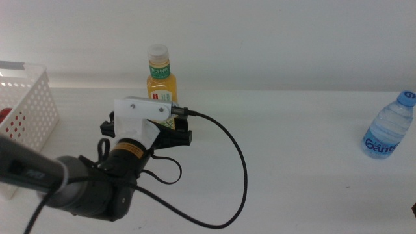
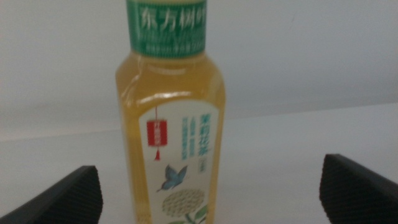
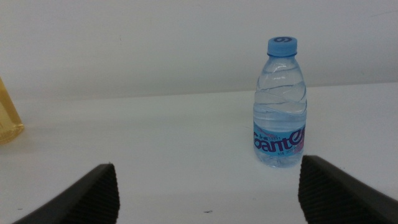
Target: Use arms to grab the bottles and put them into the dustbin to the left of the table.
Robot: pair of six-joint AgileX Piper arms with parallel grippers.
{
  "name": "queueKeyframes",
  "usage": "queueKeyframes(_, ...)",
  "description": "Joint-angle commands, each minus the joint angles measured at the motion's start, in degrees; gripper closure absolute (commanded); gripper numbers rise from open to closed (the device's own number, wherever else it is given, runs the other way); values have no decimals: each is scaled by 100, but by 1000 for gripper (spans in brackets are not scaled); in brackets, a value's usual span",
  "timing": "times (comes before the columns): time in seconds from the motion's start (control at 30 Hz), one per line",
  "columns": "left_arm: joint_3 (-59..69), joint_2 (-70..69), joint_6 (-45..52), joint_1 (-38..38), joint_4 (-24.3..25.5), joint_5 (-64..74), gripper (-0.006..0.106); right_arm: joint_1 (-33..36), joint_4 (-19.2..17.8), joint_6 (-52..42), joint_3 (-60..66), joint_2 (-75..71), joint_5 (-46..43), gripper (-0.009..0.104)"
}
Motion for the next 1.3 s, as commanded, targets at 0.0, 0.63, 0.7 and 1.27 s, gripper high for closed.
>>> queueKeyframes(0.0, -114, 219, -34, -28, -168, -227, 7, -34, -41, -53, 244, -224, -42, 18)
queueKeyframes(0.63, -774, 718, -62, 128, -456, -20, 7, -34, -41, -53, 244, -224, -42, 18)
queueKeyframes(0.7, -774, 718, -62, 128, -444, -20, 7, -34, -41, -53, 244, -224, -42, 18)
queueKeyframes(1.27, -1317, 1081, -100, 128, -444, 249, 7, -34, -41, -53, 244, -224, -42, 18)
